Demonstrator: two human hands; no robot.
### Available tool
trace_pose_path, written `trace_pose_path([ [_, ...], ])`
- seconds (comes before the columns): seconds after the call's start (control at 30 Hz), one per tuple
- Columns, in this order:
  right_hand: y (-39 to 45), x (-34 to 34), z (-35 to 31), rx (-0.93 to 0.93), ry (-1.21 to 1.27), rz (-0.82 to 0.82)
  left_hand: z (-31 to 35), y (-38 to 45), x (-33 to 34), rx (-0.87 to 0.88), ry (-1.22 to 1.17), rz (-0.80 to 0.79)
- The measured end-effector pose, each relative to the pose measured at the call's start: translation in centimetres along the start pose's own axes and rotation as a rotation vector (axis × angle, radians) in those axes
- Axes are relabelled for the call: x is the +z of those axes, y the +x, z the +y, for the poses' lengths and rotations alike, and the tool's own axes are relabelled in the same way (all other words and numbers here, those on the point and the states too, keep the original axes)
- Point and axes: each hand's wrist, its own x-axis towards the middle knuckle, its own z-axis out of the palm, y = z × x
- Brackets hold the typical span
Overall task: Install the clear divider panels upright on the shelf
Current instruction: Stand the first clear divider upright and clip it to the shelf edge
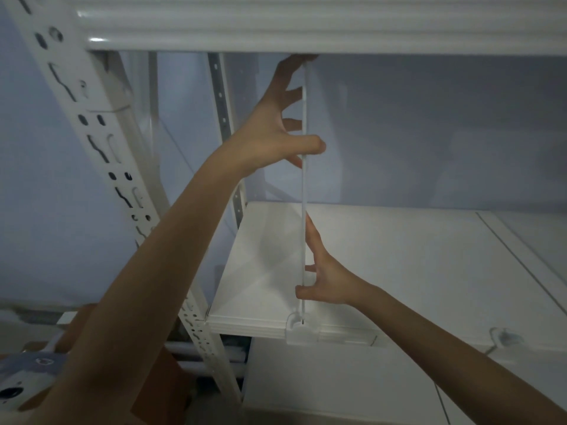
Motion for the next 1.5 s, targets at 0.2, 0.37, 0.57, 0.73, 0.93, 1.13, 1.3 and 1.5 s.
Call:
trace_pose_path([
  [0.2, -0.2, 0.3, -0.2, -0.007, -0.005, -0.013, 0.7, -0.4, 0.3, -0.007, 0.026, 0.033],
  [0.37, -0.5, 0.4, -0.6, -0.013, 0.007, -0.018, 1.3, -0.4, 0.2, -0.027, 0.025, 0.010],
  [0.57, -0.7, 0.9, -0.7, 0.002, 0.006, 0.026, 1.3, -0.7, 0.3, 0.007, 0.012, -0.007],
  [0.73, -0.7, 0.8, -0.9, 0.015, 0.013, 0.035, 1.5, -0.7, 0.4, 0.005, 0.014, -0.002],
  [0.93, -0.6, 0.6, -1.1, 0.029, 0.014, 0.030, 1.4, -0.7, 0.2, -0.008, 0.026, 0.004],
  [1.13, -0.5, -0.1, -1.3, 0.048, 0.027, 0.005, 1.2, -0.4, -0.2, -0.042, 0.050, 0.050],
  [1.3, -0.6, 0.5, -1.2, 0.054, 0.022, 0.030, 1.1, -0.4, -0.1, -0.017, 0.039, -0.003],
  [1.5, -0.6, 0.6, -1.1, 0.051, 0.011, 0.036, 0.9, -0.6, -0.2, -0.002, 0.000, -0.002],
])
